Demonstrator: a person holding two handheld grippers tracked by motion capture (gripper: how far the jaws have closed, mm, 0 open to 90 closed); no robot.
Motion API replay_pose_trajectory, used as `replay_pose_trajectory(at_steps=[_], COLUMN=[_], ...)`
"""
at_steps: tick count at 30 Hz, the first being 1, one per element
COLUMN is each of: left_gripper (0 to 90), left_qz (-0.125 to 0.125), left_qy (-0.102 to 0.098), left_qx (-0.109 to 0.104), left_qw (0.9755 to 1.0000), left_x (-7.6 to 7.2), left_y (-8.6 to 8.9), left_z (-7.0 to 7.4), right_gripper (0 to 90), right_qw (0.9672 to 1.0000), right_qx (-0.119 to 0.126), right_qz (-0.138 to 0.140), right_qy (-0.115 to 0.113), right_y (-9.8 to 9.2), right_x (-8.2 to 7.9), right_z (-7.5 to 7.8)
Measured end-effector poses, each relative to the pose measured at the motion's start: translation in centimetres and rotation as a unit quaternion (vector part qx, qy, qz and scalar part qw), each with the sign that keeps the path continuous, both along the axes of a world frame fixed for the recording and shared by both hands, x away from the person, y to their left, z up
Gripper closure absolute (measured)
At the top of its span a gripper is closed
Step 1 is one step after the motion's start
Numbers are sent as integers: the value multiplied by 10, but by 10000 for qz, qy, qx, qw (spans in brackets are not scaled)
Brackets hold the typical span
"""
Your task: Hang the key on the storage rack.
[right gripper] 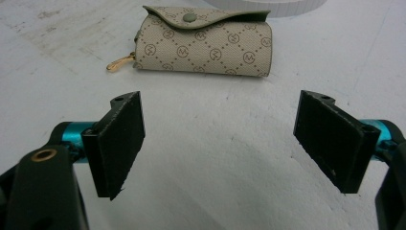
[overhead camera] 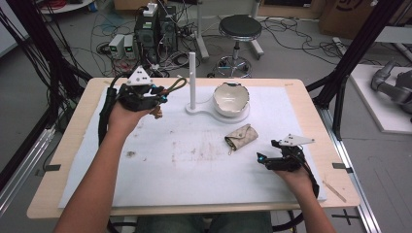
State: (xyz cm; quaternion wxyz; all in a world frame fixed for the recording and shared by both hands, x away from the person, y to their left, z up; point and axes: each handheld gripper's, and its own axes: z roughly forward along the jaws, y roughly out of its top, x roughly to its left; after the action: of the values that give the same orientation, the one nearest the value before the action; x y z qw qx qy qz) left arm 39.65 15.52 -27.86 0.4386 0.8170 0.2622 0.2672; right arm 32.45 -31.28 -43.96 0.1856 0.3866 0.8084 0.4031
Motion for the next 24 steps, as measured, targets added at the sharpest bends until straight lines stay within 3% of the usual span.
replay_pose_trajectory(at_steps=[4, 11, 24], left_gripper=[708, 708, 706], left_qz=[29, 117, 245], left_qy=[-60, -19, 135], left_qx=[16, 34, 256], left_qw=[10000, 9999, 9993], left_x=[12, 23, 42], left_y=[-12, -19, -31], left_z=[7, 8, -3], right_gripper=[182, 182, 182], right_qw=[10000, 10000, 10000], right_qx=[10, 14, 9], right_qz=[8, -9, -25], right_qy=[-1, -9, 16], right_y=[0, -3, -4], right_x=[0, 0, 0], right_z=[0, 0, -1])
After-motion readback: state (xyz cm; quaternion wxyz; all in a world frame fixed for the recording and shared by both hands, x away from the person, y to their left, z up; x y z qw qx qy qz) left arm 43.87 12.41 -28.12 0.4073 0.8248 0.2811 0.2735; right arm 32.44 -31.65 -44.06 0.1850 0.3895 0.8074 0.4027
